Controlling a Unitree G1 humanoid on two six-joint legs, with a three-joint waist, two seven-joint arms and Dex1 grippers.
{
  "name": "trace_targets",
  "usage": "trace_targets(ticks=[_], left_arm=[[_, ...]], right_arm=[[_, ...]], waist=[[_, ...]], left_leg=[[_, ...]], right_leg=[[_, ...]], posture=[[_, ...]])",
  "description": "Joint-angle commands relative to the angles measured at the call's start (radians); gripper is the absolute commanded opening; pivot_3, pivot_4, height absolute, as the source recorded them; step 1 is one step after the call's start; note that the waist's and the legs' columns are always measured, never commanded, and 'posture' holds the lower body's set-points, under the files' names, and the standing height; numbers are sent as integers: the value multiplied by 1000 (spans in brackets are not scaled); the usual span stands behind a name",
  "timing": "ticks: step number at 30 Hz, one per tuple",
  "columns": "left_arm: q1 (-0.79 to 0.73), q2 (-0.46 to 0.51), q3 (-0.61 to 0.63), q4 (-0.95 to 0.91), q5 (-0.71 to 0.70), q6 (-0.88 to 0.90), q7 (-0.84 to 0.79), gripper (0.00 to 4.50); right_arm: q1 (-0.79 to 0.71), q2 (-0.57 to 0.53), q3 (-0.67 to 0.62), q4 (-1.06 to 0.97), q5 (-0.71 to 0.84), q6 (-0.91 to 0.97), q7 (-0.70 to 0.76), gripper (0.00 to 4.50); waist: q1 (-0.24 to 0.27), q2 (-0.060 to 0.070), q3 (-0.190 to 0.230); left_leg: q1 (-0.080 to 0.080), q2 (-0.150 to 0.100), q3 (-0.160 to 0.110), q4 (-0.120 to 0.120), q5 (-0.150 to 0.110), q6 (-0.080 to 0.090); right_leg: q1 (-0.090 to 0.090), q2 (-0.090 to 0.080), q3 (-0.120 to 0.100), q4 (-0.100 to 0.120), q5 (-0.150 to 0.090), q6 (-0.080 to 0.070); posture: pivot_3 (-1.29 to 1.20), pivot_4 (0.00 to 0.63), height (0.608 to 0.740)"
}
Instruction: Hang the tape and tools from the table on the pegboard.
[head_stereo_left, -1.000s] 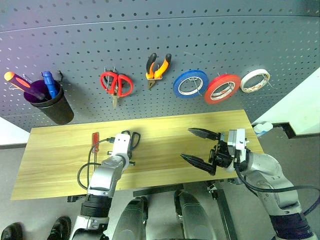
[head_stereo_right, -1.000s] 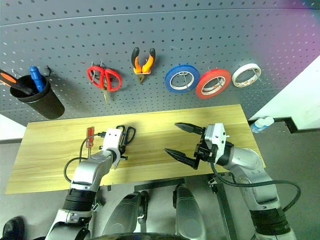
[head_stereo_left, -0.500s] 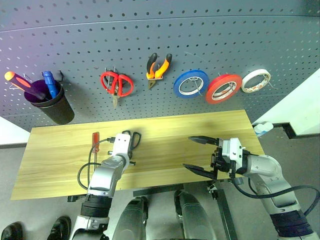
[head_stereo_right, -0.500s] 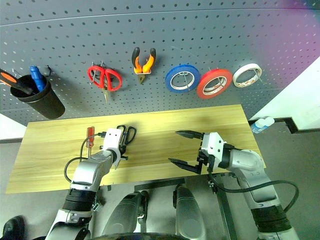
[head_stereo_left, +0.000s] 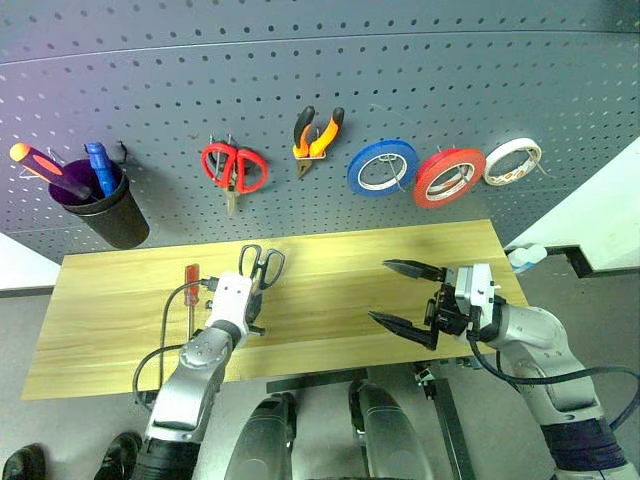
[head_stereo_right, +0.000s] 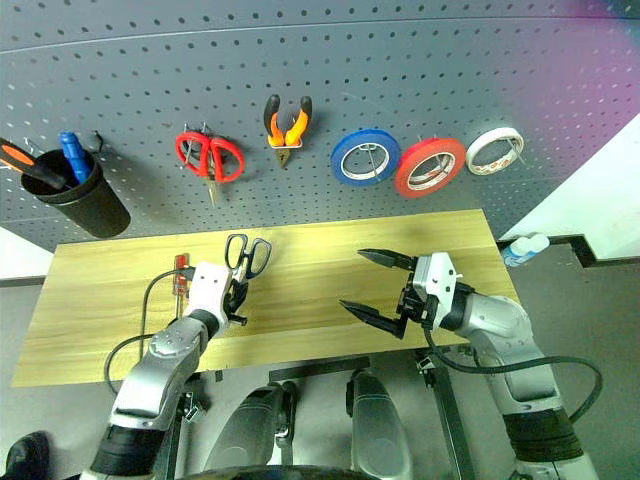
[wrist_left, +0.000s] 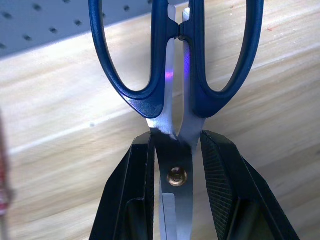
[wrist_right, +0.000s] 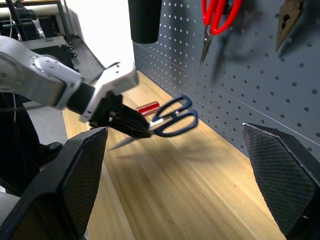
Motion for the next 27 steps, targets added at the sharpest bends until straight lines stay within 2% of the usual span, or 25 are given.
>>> trace_targets(ticks=[1, 6, 13, 17, 21, 27], left_arm=[[48, 38, 11, -51, 32, -190, -16, 1084], [123, 70, 46, -17, 51, -456, -7, 1084], [146, 80, 71, 17, 67, -759, -12, 1084], [147, 90, 114, 45, 24, -832, -32, 1084], [144, 103, 151, 34, 14, -888, -40, 1084], [49, 122, 192, 56, 32, -897, -25, 1084]], right_arm=[[-19, 10, -39, 7, 43, 9, -6, 4500], [11, 23, -48, 28, 24, -45, -1, 4500], [10, 46, -81, 43, 112, -11, 16, 4500], [3, 70, -120, 48, 189, 46, 3, 4500], [13, 95, -133, 48, 177, 13, 0, 4500], [22, 146, -127, 22, 165, -21, -9, 4500]], waist=[[1, 0, 0], [4, 0, -1], [2, 0, -2], [0, 0, -2], [0, 0, -4], [-1, 0, -8]], left_leg=[[0, 0, 0, 0, 0, 0], [0, 0, 0, 0, 0, 0], [0, 0, 1, 1, 0, 0], [0, 0, 1, 1, 0, 0], [0, 0, 1, 1, 0, 0], [0, 0, 2, 4, 0, 0]], right_leg=[[0, 0, 0, 0, 0, 0], [0, 0, 0, 0, 0, 0], [0, 0, 0, 0, 1, 0], [0, 0, 0, 0, 1, 0], [0, 0, 0, 1, 1, 0], [1, 0, -1, 2, 2, 1]], posture=[[-102, 244, 738], [-104, 229, 738], [-112, 215, 738], [-124, 210, 738], [-136, 205, 738], [-170, 194, 738]])
